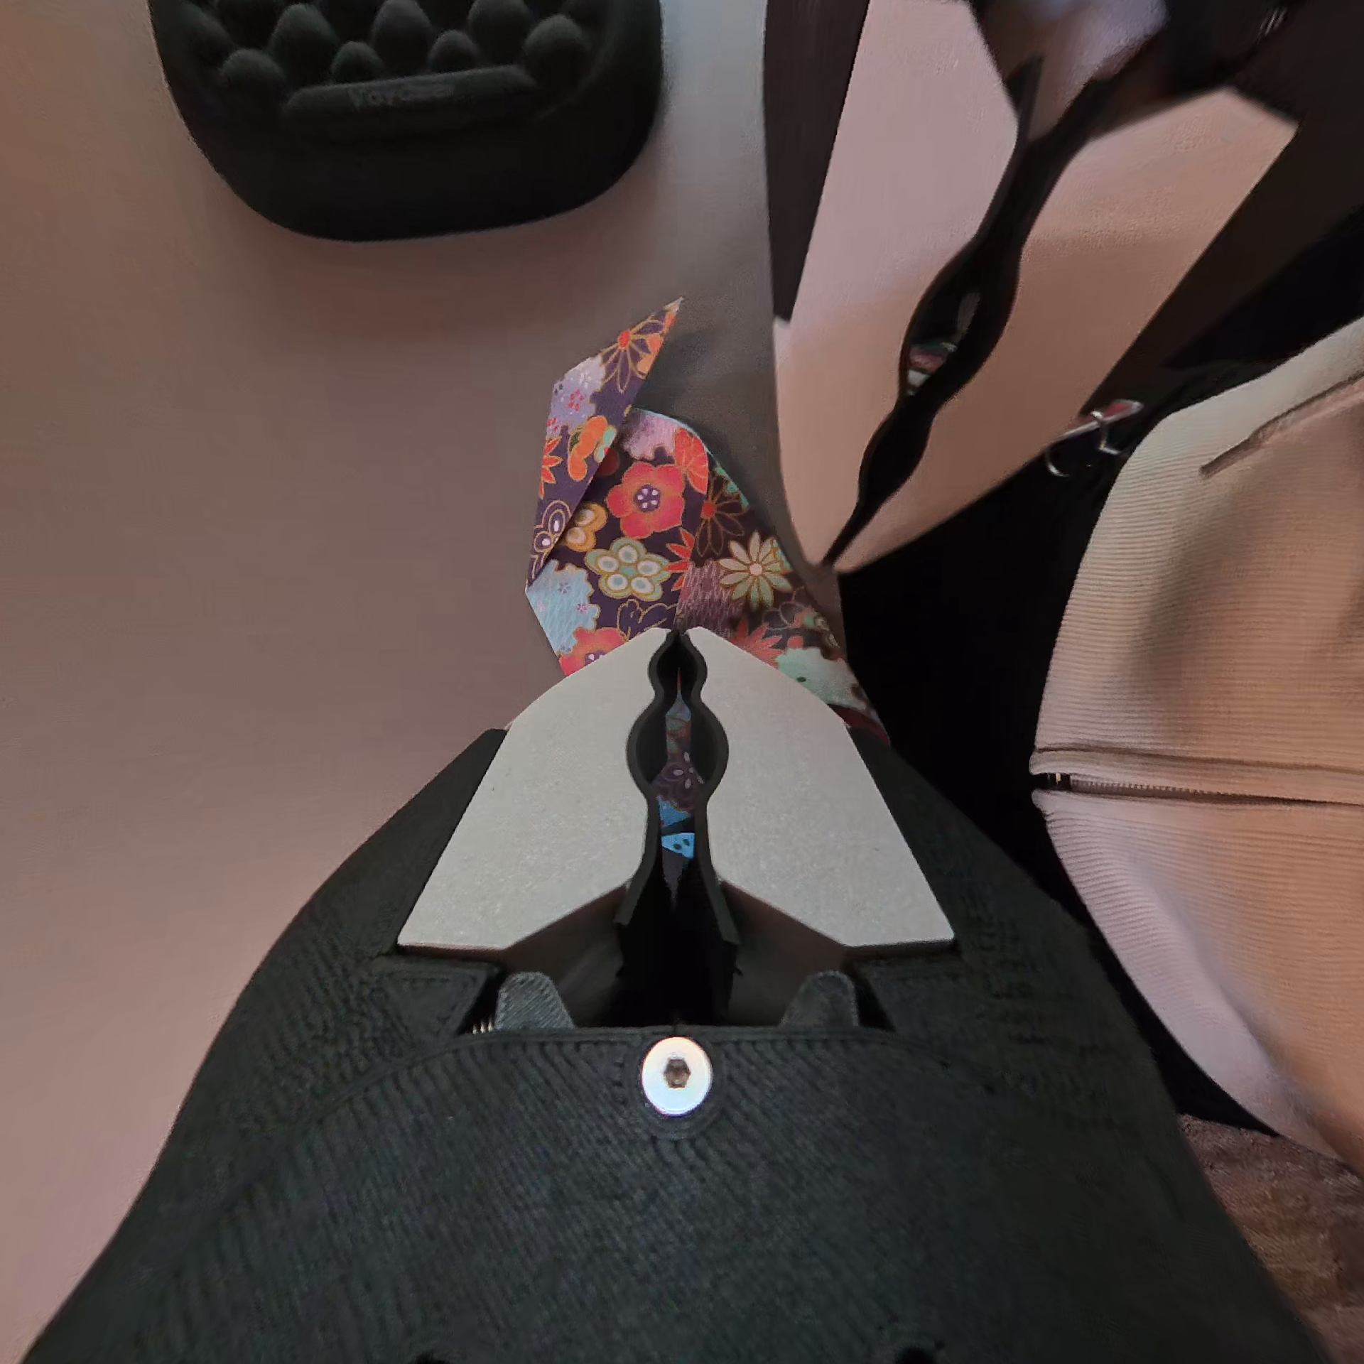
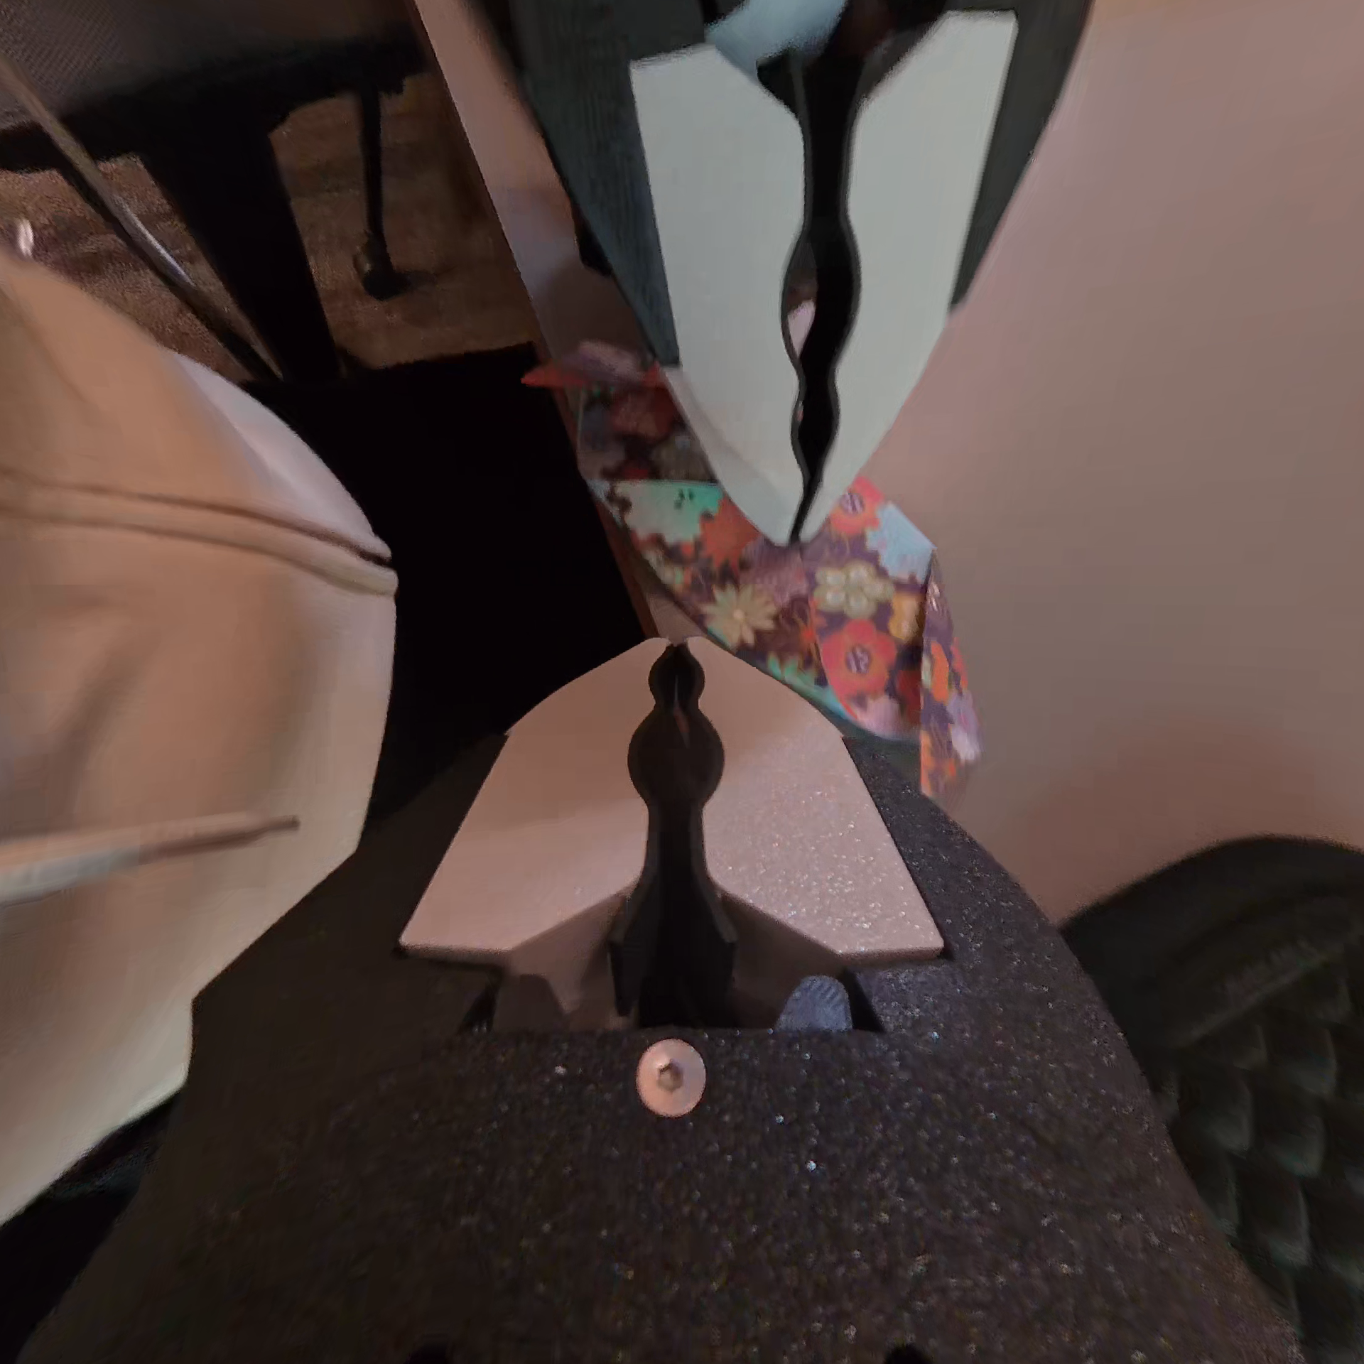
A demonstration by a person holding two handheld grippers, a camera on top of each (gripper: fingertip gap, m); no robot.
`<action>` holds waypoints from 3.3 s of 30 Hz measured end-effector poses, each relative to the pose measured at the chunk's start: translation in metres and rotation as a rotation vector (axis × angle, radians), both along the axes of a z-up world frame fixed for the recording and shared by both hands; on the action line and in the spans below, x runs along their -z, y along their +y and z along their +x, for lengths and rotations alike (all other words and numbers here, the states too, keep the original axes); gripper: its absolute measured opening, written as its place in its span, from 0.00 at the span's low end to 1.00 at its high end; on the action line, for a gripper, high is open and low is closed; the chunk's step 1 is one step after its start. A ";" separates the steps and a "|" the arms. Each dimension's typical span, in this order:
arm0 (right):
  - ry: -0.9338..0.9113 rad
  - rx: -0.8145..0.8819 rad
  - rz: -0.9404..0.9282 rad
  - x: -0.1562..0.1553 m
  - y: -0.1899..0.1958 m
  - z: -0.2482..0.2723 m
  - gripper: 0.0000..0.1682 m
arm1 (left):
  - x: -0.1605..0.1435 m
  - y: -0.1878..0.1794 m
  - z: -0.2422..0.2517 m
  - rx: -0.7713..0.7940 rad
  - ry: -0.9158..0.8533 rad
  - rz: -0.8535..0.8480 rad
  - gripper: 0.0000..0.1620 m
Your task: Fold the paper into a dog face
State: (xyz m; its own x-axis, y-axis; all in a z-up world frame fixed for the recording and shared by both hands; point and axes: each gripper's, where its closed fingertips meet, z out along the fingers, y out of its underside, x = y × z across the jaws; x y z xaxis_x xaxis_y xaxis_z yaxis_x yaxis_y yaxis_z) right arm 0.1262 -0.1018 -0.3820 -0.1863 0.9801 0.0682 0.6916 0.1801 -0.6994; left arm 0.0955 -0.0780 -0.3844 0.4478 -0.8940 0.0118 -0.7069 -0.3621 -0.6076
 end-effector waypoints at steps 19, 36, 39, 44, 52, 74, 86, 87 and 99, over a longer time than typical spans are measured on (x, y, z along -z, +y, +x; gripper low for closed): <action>0.015 0.116 0.687 -0.004 0.052 -0.020 0.00 | -0.001 0.011 -0.010 -0.223 0.038 0.176 0.00; -0.099 0.096 0.815 -0.006 0.101 -0.009 0.00 | -0.001 0.011 -0.010 -0.219 0.020 0.170 0.00; 0.093 -0.018 0.766 -0.025 0.063 -0.037 0.00 | -0.001 0.011 -0.010 -0.219 0.021 0.170 0.00; -0.006 -0.027 0.801 -0.004 0.081 -0.037 0.00 | -0.001 0.011 -0.010 -0.219 0.030 0.181 0.00; 0.137 -0.017 0.682 -0.030 0.079 -0.035 0.00 | -0.001 0.014 -0.011 -0.231 0.008 0.147 0.00; 0.333 -0.725 0.764 -0.024 0.035 -0.048 0.00 | -0.001 0.043 -0.020 -0.118 -0.050 0.028 0.00; 0.375 -0.766 0.681 -0.025 0.011 -0.049 0.00 | -0.001 0.043 -0.020 -0.117 -0.055 0.026 0.00; 0.323 -0.741 0.711 -0.019 0.022 -0.052 0.00 | -0.001 0.043 -0.020 -0.117 -0.054 0.025 0.00; 0.278 -0.631 0.683 -0.014 0.023 -0.051 0.00 | 0.000 0.043 -0.020 -0.115 -0.048 0.037 0.00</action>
State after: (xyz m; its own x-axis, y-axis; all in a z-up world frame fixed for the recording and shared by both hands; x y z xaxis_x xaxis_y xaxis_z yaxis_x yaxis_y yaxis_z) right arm 0.0755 -0.0789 -0.3682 -0.5558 0.4378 0.7067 0.1542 0.8896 -0.4298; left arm 0.0756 -0.0354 -0.3839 0.5471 -0.8371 0.0033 -0.6320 -0.4156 -0.6541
